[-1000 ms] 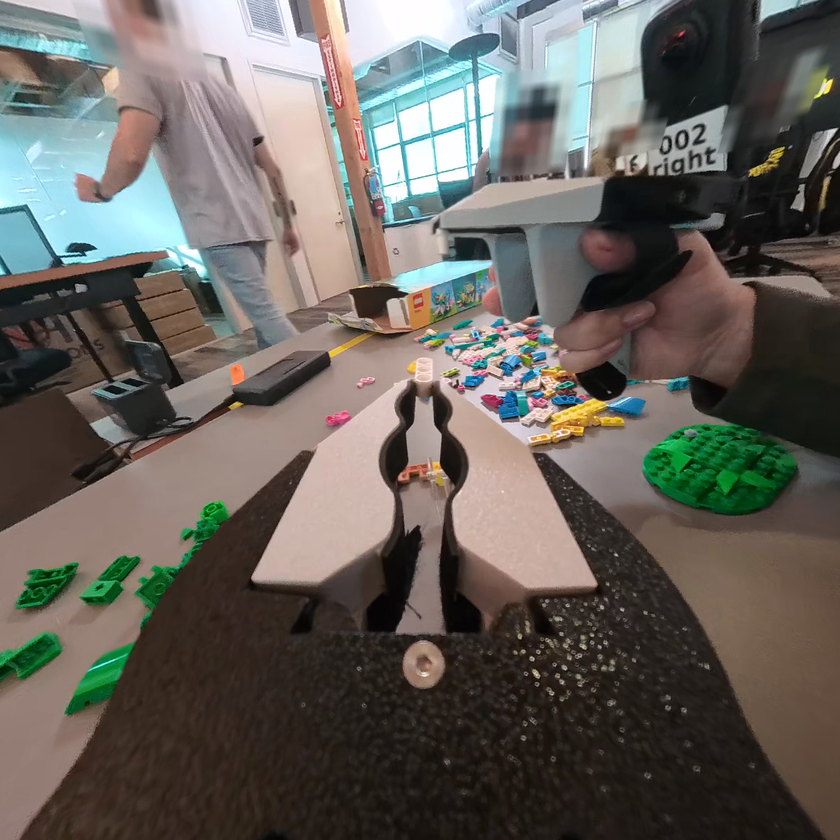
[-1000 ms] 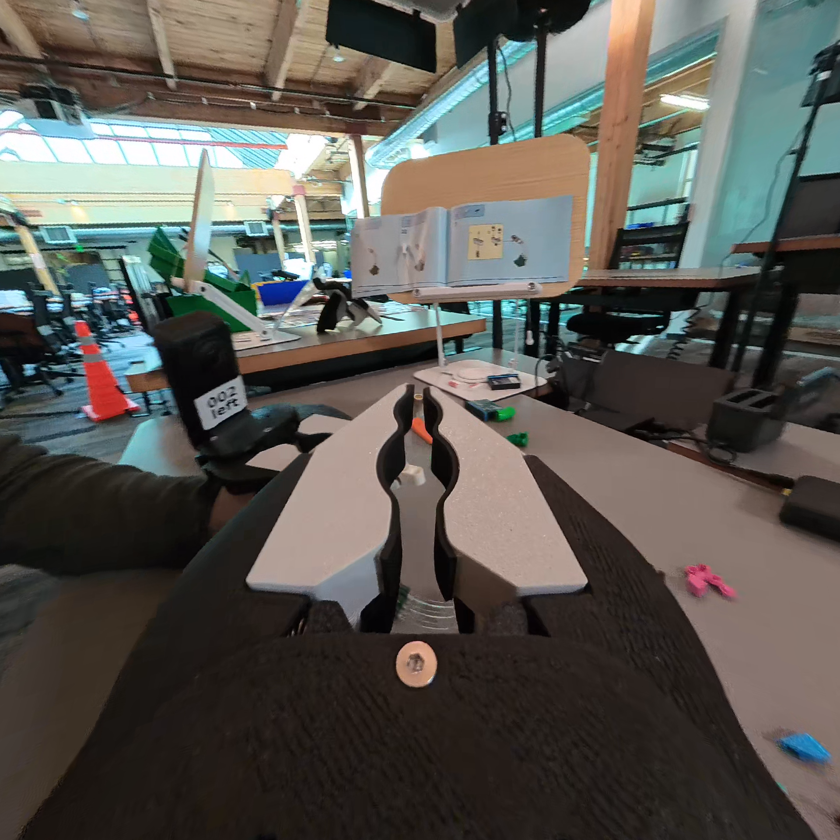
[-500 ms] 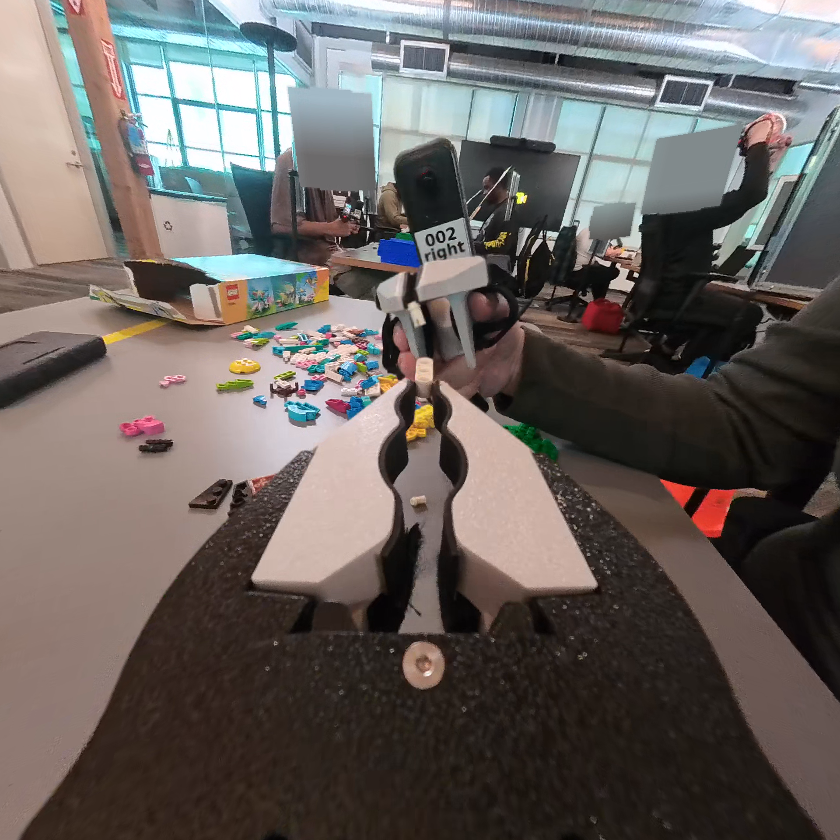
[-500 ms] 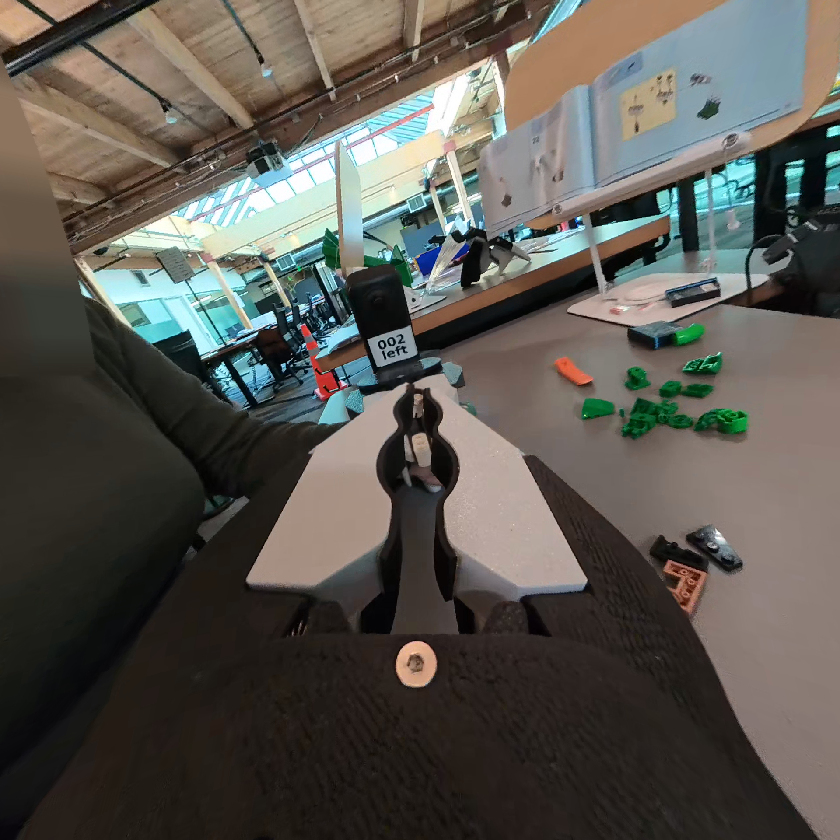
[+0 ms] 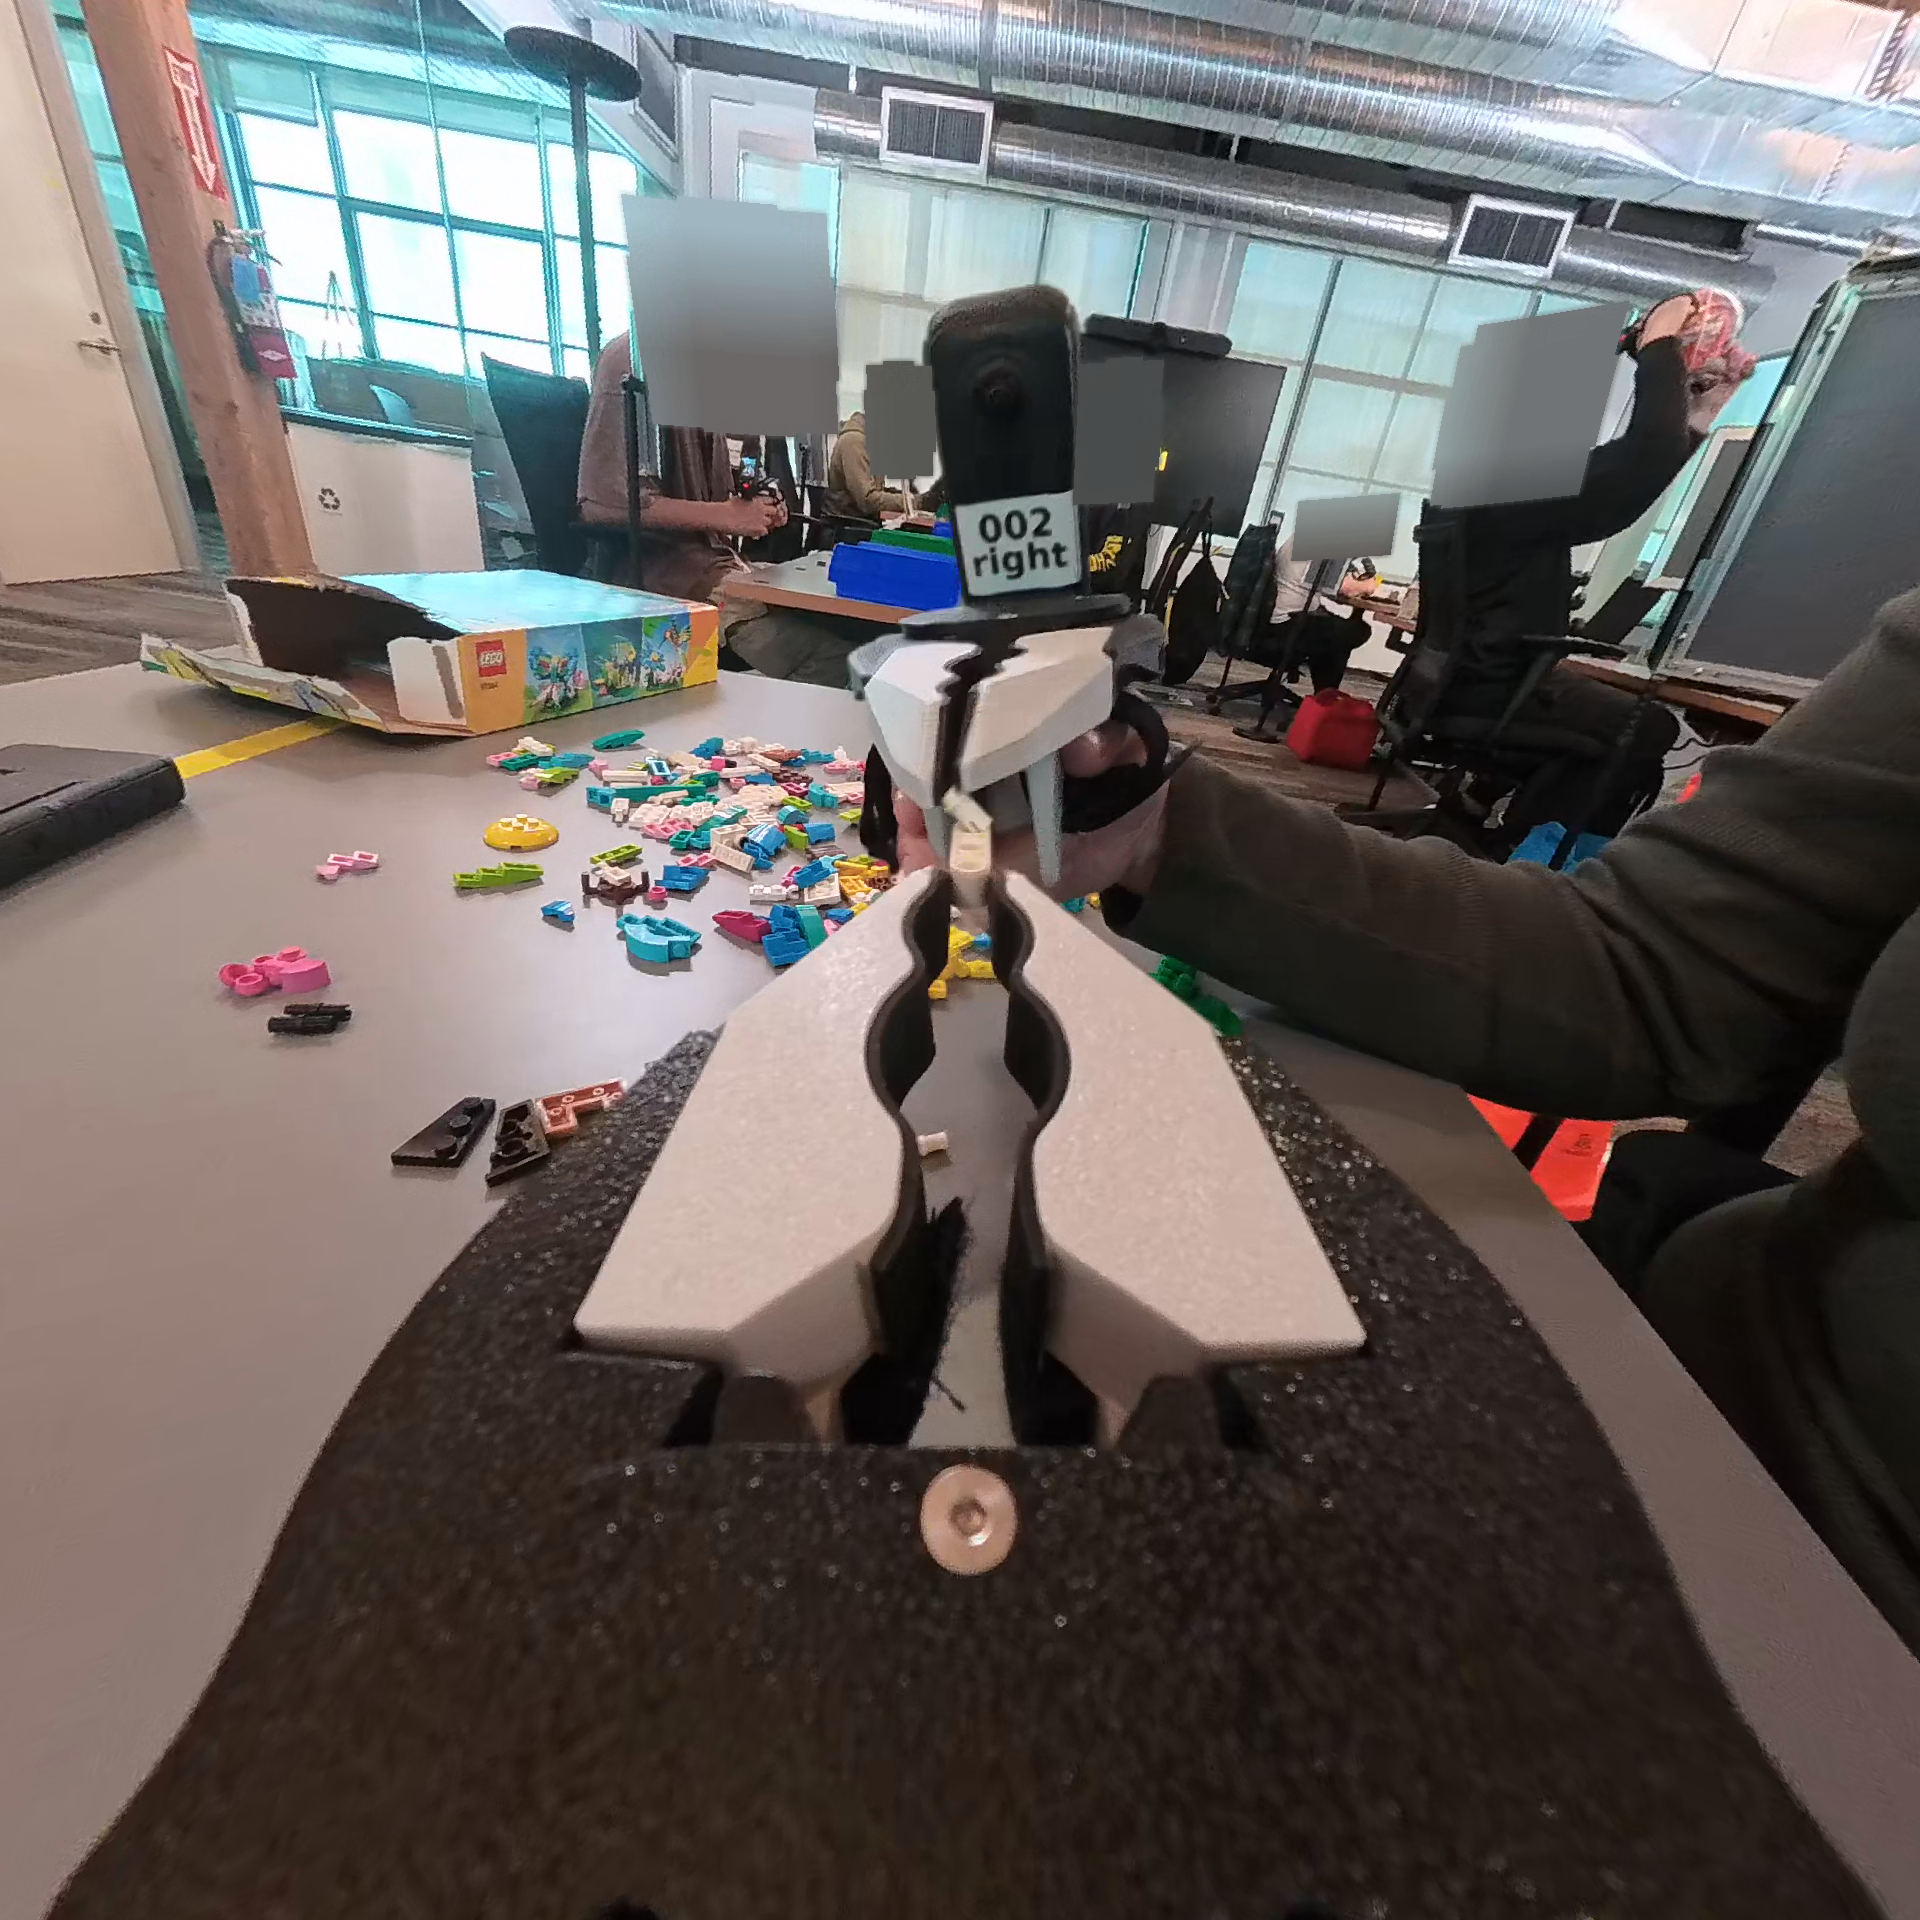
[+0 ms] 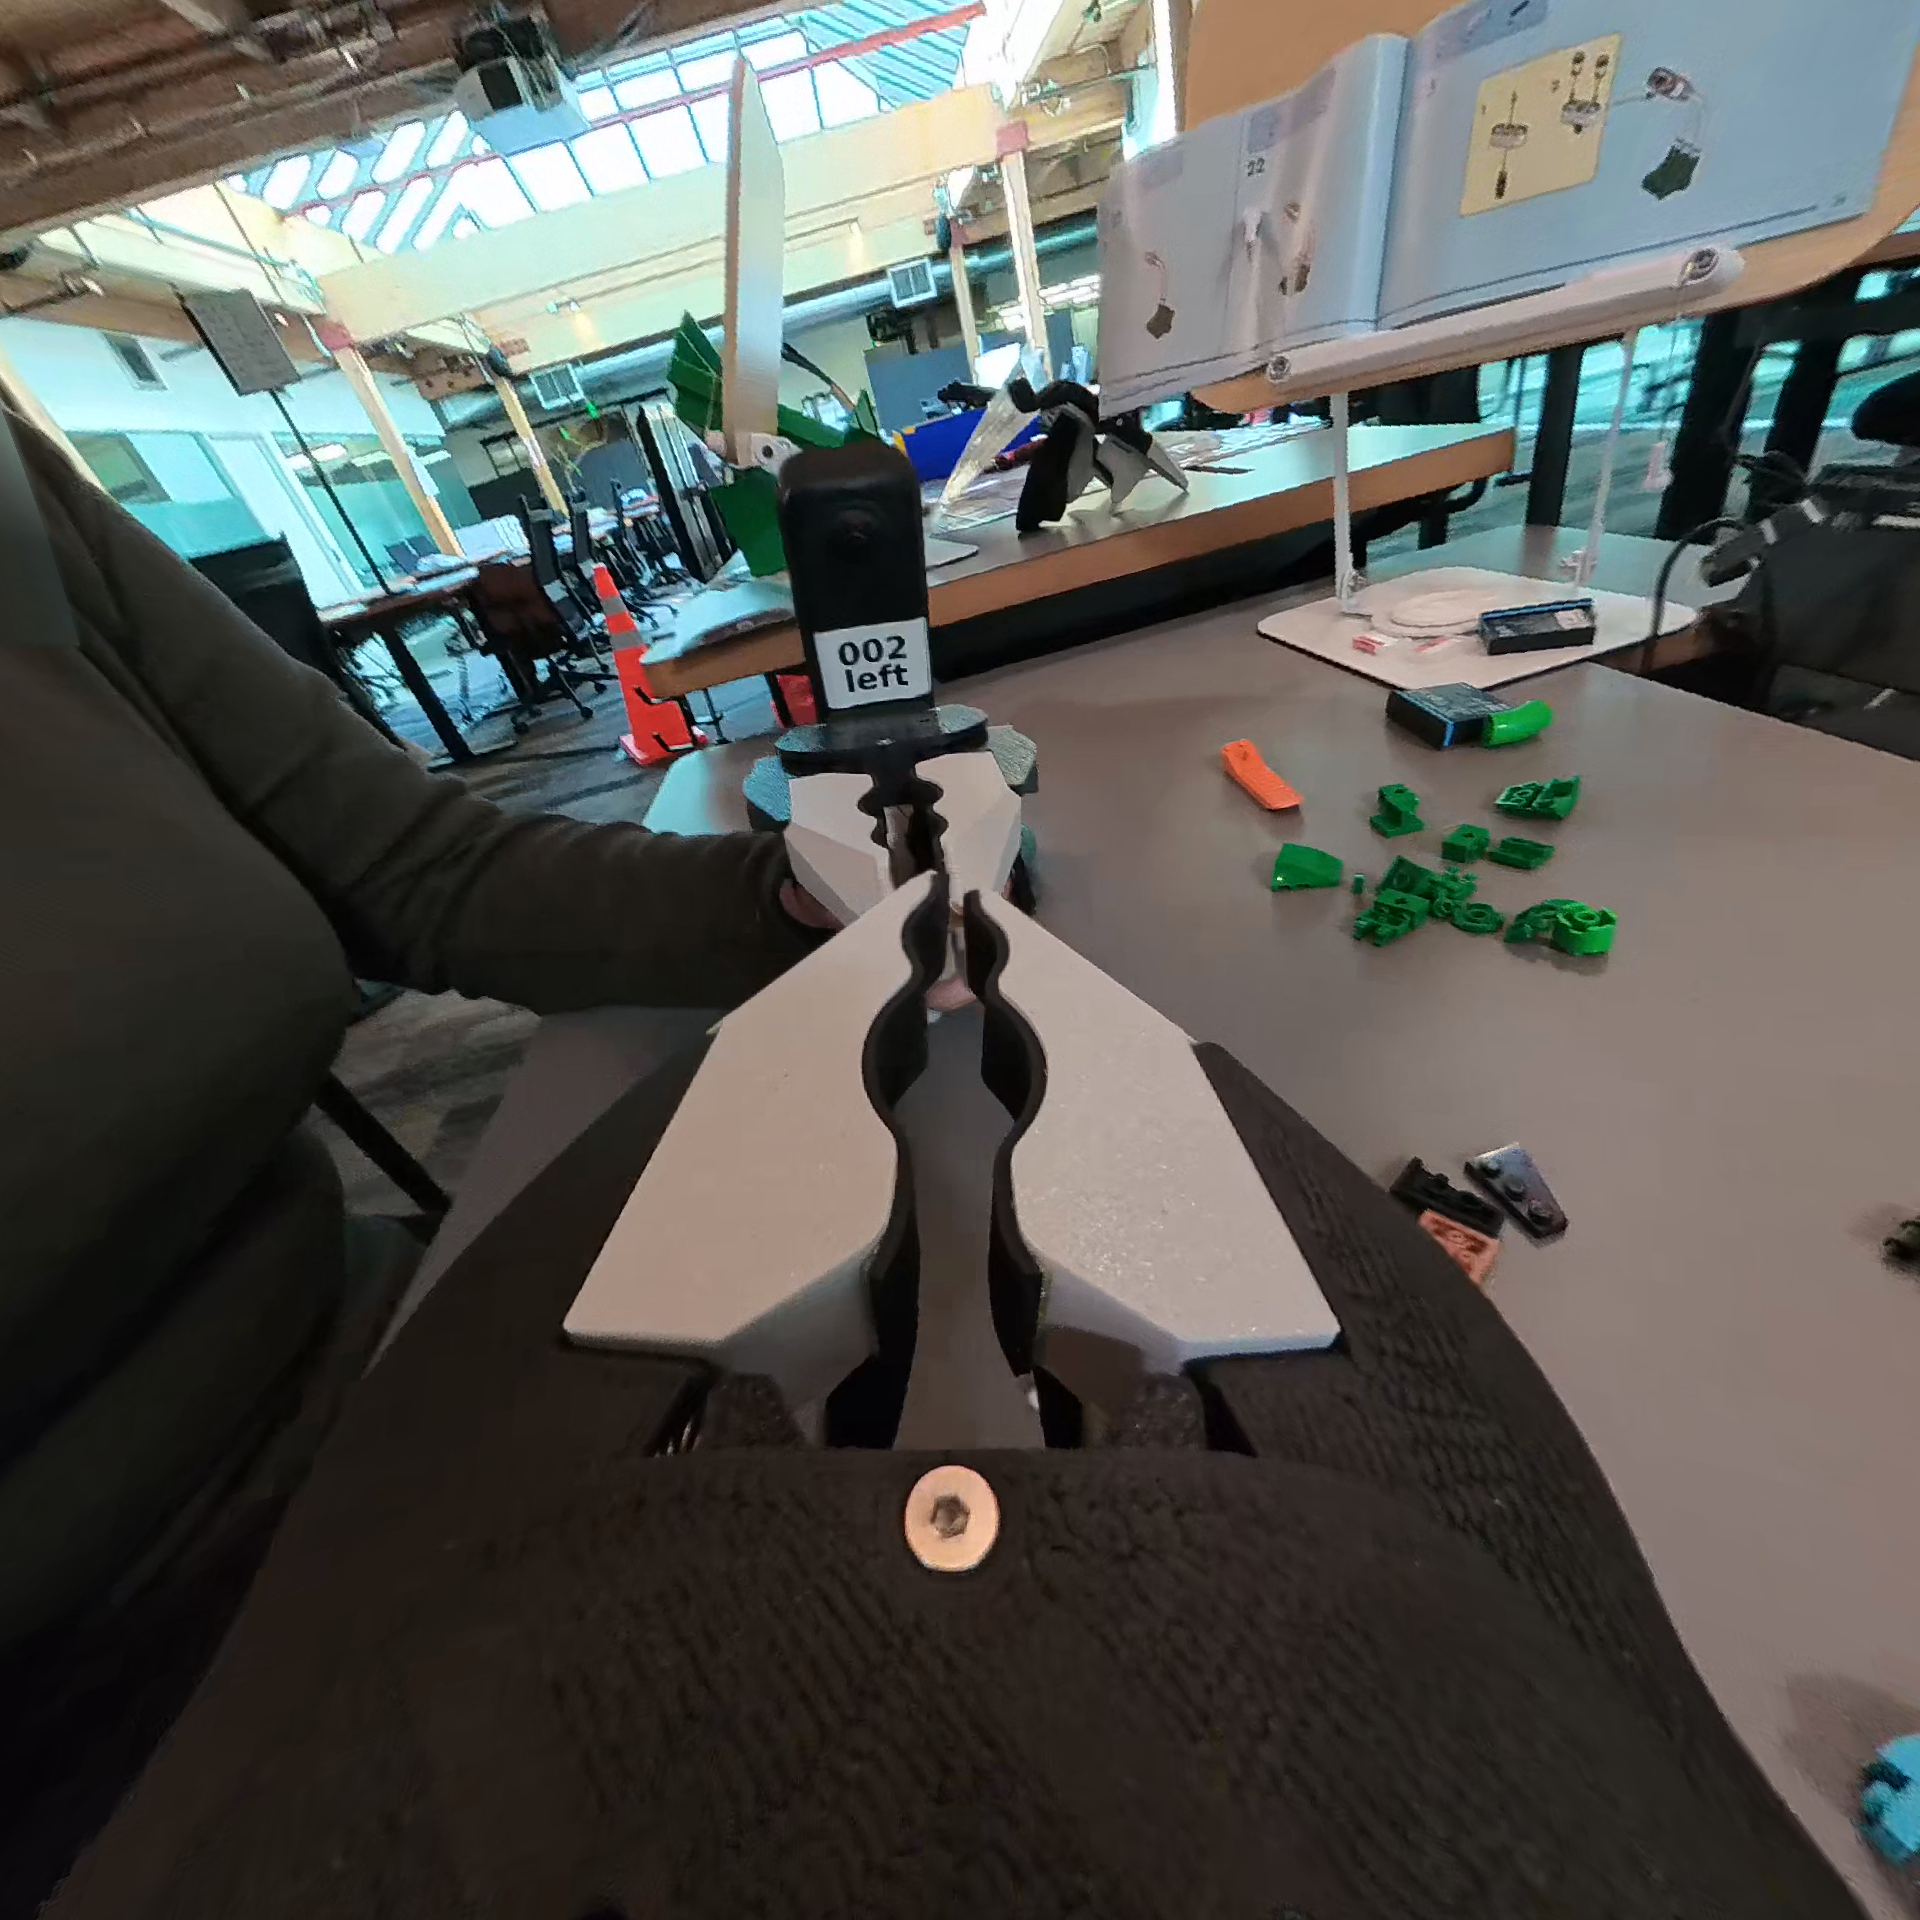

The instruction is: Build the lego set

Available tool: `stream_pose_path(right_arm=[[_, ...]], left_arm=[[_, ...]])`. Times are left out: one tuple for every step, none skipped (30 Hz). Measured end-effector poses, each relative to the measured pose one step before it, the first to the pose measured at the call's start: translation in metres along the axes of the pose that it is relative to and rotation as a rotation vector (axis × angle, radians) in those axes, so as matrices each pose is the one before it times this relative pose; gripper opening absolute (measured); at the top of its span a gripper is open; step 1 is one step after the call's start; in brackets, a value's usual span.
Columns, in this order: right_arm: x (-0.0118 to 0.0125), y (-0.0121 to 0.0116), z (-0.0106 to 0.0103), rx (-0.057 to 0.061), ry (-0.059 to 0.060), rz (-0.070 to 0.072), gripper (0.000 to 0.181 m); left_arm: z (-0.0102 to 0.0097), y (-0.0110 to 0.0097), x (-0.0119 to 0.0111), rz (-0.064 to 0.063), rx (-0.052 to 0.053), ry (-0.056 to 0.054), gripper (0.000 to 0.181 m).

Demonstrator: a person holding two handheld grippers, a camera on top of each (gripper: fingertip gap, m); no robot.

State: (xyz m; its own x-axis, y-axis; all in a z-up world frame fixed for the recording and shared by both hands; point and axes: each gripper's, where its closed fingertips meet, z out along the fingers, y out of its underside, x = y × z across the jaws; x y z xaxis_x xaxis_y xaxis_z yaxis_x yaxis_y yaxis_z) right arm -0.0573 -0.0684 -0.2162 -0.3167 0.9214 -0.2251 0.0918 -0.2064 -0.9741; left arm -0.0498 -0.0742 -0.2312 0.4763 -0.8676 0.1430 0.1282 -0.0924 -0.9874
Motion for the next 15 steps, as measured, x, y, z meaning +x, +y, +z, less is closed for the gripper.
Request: stream_pose_path(right_arm=[[-0.00062, 0.00026, -0.00002, -0.0062, 0.0073, -0.0241, 0.001], [-0.0002, 0.00026, 0.00002, -0.0082, 0.0102, -0.0251, 0.001], [0.00079, 0.00065, 0.0001, -0.0089, 0.0183, -0.0344, 0.0], [0.0006, -0.00001, 0.00013, -0.0042, 0.0174, -0.0373, 0.0], [0.00044, -0.00012, 0.00009, -0.0033, 0.0149, -0.0324, 0.0], [0.00029, -0.0004, 0.00013, -0.0003, 0.0114, -0.024, 0.0], [0.00058, -0.0003, 0.00014, 0.0003, 0.0086, -0.0099, 0.0], [0.001, -0.00024, -0.00001, 0.0032, 0.0062, 0.0003, 0.0], [0.00007, -0.00023, -0.00013, 0.005, -0.0038, 0.0089, 0.0], [-0.00053, -0.00011, -0.00024, 0.0053, -0.0095, 0.0133, 0.0], [-0.00004, 0.00035, -0.00007, 0.0026, -0.0058, 0.0106, 0.0], [0.00035, 0.00171, 0.00043, -0.0073, -0.0011, 0.0058, 0.0], [0.00146, 0.00233, 0.00081, -0.0125, 0.0079, 0.0005, 0.0], [0.00253, 0.00187, 0.00087, -0.0086, 0.015, 0.0001, 0.0], [0.00393, 0.00077, 0.00055, 0.0, 0.0219, 0.0065, 0.0]], left_arm=[[0.00013, -0.00105, 0.00125, -0.009, 0.0066, 0.009, 0.005], [0.00005, -0.00001, 0.00068, -0.0087, 0.0005, 0.007, 0.005], [-0.00009, -0.00011, 0.00071, -0.007, 0.0004, 0.0077, 0.005], [-0.0002, -0.0005, 0.00078, -0.0049, 0.0019, 0.0074, 0.005], [0.00006, 0.00032, -0.00018, -0.0005, -0.0024, 0.0, 0.005], [-0.00002, 0.00001, -0.00009, -0.001, 0.0005, -0.0001, 0.005], [-0.00009, -0.00003, -0.00051, 0.0, 0.0006, -0.0022, 0.005], [-0.0001, -0.0001, -0.0003, 0.0002, 0.0004, -0.0008, 0.005], [-0.00035, 0.00012, -0.00056, 0.0019, -0.0004, -0.0026, 0.005], [-0.00013, 0.00044, -0.00076, 0.0035, -0.0023, -0.0045, 0.005], [-0.00006, 0.00051, -0.00114, 0.0056, -0.0032, -0.0076, 0.005], [0.00004, 0.00103, -0.00162, 0.0077, -0.0058, -0.0118, 0.005], [0.00028, 0.00144, -0.00212, 0.0103, -0.0097, -0.0163, 0.005], [0.00017, 0.00152, -0.00206, 0.0122, -0.0101, -0.0172, 0.005], [-0.0001, 0.00047, -0.00193, 0.0111, -0.0052, -0.0163, 0.005]])
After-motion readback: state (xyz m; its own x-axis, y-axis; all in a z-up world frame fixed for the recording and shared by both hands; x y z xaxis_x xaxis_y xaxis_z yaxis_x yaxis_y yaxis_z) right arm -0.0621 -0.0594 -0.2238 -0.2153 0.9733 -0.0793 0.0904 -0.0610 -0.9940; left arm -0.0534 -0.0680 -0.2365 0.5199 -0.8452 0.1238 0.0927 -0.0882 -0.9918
